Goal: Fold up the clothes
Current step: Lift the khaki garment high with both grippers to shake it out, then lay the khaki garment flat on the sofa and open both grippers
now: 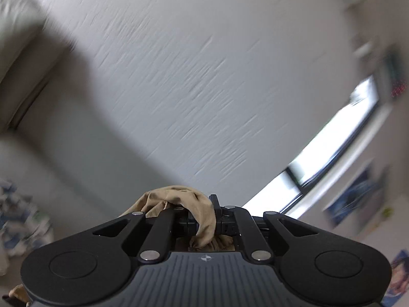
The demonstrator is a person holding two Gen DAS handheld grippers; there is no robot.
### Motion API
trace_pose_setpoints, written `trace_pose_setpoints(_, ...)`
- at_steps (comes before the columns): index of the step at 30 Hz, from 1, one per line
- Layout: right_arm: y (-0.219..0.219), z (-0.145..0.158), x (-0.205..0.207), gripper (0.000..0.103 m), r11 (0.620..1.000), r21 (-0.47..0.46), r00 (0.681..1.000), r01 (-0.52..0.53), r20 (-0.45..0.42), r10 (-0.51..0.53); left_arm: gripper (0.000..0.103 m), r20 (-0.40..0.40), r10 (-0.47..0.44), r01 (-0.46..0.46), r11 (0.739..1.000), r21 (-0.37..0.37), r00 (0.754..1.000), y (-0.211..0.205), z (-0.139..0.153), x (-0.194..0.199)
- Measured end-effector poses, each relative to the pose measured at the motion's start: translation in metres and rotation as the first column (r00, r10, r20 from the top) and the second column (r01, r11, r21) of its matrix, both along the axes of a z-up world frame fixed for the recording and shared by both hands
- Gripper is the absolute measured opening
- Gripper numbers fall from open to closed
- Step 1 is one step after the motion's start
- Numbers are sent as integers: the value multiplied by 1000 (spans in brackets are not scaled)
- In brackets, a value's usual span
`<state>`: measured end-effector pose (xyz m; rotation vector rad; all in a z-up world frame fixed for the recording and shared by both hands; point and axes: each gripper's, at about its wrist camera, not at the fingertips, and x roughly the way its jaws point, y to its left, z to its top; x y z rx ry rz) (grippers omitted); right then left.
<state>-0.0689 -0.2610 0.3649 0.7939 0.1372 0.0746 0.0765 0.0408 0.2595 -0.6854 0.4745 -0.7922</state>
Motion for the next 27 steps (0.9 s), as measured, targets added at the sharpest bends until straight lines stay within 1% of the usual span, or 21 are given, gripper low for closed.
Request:
trace_pose_setpoints(1,-8,-4,29,10,1000,16,998,13,-63,-12,4,-53,5,-3,999,32,999,-10,-7,21)
trace_pose_setpoints(2,-14,-2,51,9,999,0,995,45,-85,-45,4,-102,11,-5,998,62,995,-21,-14,40)
trace_pose_setpoints(3,-24,10,58,9,995,-39,994,89,-59,-91,4,-47,16,-14,999,43,999,-23,-4,42)
trace_pose_setpoints(4,-39,33,53,9,988,-86,992,125,5,-125,4,31,9,-9,1000,6,999,-23,11,37)
trace_pose_setpoints(6,-40,75,40,9,970,-175,976,170,169,-140,4,86,-17,19,1000,-20,996,-16,24,23)
trace_pose_setpoints(7,-36,92,29,9,961,-210,964,182,230,-132,5,114,-30,34,999,-32,993,-13,30,15)
trace_pose_setpoints(8,-34,102,19,9,955,-230,960,186,252,-127,6,142,-42,49,998,-44,989,-9,37,8)
trace_pose_setpoints(9,-34,110,10,10,952,-244,958,188,258,-123,6,171,-53,64,996,-56,984,-6,44,1)
trace_pose_setpoints(10,-34,108,10,10,958,-232,968,170,224,-118,6,195,-65,80,995,-65,979,-3,49,-6)
trace_pose_setpoints(12,-35,93,18,10,977,-179,988,119,115,-100,6,81,-131,132,991,-16,988,-3,26,-5)
trace_pose_setpoints(14,-43,58,21,11,996,-69,998,61,-19,-62,6,-41,-171,173,984,46,984,-8,-6,5)
trace_pose_setpoints(15,-49,36,19,11,997,-47,996,55,-71,-59,6,-91,-171,179,980,89,981,-15,-28,7)
trace_pose_setpoints(17,-58,-12,12,12,997,-35,983,67,-170,-72,6,-191,-163,196,965,173,968,-29,-74,12)
trace_pose_setpoints(18,-65,-51,8,12,997,-22,970,69,-230,-73,6,-257,-146,204,955,214,955,-38,-105,18)
trace_pose_setpoints(19,-72,-97,4,12,997,-6,953,72,-295,-70,6,-329,-124,214,944,251,936,-47,-142,25)
trace_pose_setpoints(20,-77,-131,10,12,997,36,927,72,-372,-54,6,-399,-99,226,931,287,912,-57,-179,32)
trace_pose_setpoints(21,-80,-174,20,12,995,75,895,66,-445,-26,6,-464,-70,241,916,321,883,-66,-216,39)
trace_pose_setpoints(22,-80,-211,29,12,994,88,856,69,-517,-14,6,-526,-37,258,899,353,849,-75,-253,46)
trace_pose_setpoints(23,-81,-243,37,12,993,90,809,77,-587,-9,6,-580,6,260,890,374,815,-80,-285,52)
trace_pose_setpoints(25,-89,-295,37,12,988,118,720,97,-694,12,5,-625,54,263,877,403,779,-76,-324,45)
trace_pose_setpoints(27,-96,-329,29,13,985,127,652,116,-758,21,6,-665,102,267,863,429,740,-72,-362,37)
